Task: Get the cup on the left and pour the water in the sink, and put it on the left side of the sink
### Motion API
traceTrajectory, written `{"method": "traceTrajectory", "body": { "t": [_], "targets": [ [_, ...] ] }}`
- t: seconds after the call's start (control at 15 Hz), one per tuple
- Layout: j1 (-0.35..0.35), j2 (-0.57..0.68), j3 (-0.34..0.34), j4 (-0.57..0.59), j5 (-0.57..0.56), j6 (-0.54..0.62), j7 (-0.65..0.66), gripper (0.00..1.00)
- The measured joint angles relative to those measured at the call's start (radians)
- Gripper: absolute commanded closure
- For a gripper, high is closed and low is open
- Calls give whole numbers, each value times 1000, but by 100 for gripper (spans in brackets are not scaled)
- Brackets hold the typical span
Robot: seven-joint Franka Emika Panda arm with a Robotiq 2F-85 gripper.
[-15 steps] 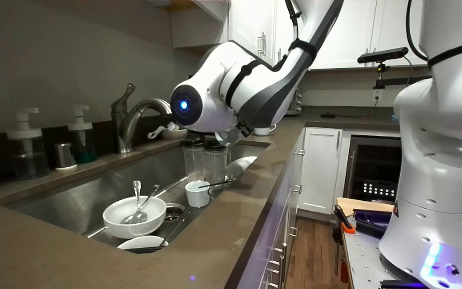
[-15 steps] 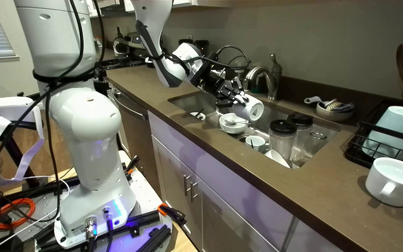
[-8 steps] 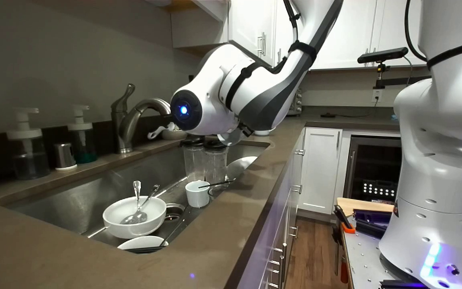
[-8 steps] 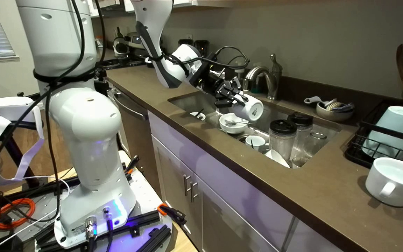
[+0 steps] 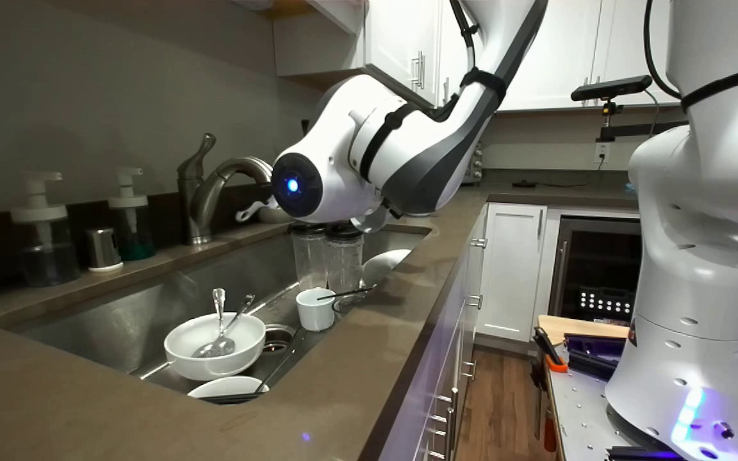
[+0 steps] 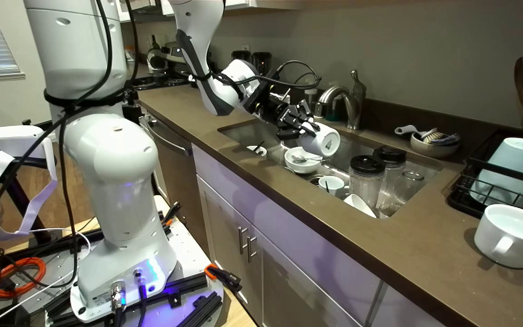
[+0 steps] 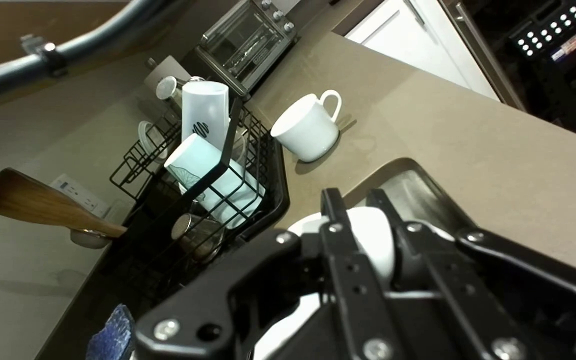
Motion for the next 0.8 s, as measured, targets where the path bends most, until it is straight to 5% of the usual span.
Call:
{"method": "traceTrajectory", "body": {
  "t": [0.47,0.53,0.8],
  "targets": [
    [3,0,0,0,-1,-19,0,94],
    [3,0,0,0,-1,-20,0,84],
    [3,0,0,0,-1,-20,2,84]
  ]
}}
